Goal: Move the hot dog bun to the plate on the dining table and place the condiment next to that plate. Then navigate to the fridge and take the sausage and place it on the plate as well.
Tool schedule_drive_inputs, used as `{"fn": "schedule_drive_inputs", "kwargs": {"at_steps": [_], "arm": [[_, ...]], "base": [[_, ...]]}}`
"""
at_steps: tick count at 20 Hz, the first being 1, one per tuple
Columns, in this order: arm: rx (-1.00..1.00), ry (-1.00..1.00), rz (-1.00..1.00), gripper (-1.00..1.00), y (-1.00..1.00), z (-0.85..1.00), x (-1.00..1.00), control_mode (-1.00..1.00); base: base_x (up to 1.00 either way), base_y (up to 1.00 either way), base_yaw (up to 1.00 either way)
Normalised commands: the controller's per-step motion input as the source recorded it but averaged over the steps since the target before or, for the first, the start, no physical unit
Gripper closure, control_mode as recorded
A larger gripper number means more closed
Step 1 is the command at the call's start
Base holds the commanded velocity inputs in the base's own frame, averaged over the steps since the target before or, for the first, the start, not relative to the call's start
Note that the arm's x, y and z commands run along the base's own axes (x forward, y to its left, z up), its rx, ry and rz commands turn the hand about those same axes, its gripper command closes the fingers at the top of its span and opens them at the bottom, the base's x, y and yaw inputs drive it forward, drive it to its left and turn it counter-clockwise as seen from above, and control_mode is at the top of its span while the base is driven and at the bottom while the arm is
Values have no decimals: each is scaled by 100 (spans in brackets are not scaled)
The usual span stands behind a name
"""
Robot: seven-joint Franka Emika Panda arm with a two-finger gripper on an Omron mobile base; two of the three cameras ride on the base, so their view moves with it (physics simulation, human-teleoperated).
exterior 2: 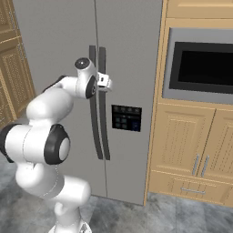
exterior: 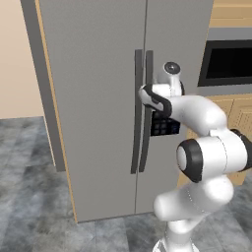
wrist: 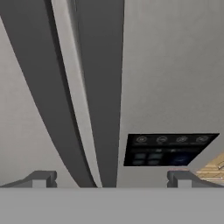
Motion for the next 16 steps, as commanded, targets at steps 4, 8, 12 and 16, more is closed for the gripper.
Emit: {"fn": "schedule_drive_inputs", "kwargs": {"at_steps": [4, 8, 12, 16], "arm": [[0, 0, 0, -100, 5, -4, 51, -100], [0, 0, 0, -100, 0, -12, 42, -100], [0, 0, 4, -100, -3, -15, 31, -100], [0, 0, 3, -100, -6, -15, 20, -100]], "base": [[0, 0, 0], [0, 0, 0], [0, 0, 0], [0, 0, 0]]}}
